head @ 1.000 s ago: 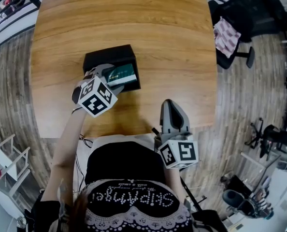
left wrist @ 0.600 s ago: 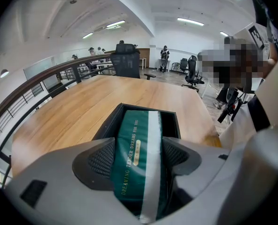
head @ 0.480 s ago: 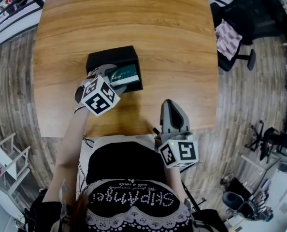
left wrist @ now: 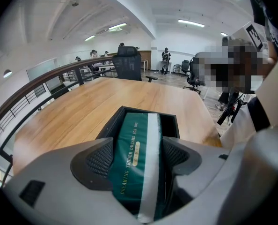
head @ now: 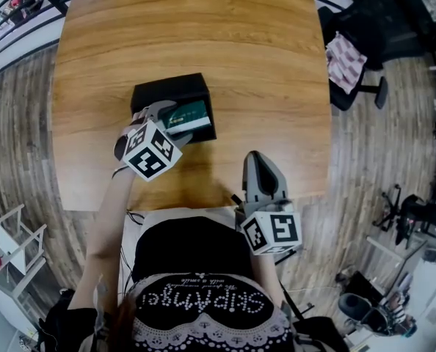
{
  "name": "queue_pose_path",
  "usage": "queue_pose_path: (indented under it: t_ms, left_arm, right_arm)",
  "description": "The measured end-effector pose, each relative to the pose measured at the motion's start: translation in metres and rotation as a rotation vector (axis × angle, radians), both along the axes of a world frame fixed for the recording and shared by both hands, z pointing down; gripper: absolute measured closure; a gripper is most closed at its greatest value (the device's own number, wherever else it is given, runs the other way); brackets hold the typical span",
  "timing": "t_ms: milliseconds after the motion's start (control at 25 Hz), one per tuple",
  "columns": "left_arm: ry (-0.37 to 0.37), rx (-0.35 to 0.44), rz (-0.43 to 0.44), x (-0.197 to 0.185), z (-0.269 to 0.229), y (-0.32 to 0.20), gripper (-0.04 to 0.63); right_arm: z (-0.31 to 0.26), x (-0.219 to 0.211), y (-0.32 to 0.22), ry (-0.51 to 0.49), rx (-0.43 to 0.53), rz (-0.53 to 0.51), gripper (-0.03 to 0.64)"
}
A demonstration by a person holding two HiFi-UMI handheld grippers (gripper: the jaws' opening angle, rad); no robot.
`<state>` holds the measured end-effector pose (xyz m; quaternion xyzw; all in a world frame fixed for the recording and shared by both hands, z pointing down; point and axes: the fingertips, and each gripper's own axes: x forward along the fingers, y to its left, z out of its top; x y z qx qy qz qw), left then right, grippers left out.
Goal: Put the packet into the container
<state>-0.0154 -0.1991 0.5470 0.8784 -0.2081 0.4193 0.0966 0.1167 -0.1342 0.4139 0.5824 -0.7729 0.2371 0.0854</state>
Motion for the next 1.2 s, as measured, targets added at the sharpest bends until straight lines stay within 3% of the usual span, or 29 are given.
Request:
queue_pose_path:
  t_ms: [360, 1200]
  left_arm:
    - [0.089, 0.010, -0.063, -0.005, -0.024, -0.007, 0.255]
    - [0.163, 0.129, -0.146, -0.017, -0.065, -0.013, 0.270]
  right_arm:
    - [-0.003, 0.003, -0.002, 0.005, 0.006, 0.006, 0.580]
    - [-0.024, 0.008, 0.002, 0.022, 0.065, -0.002, 0.578]
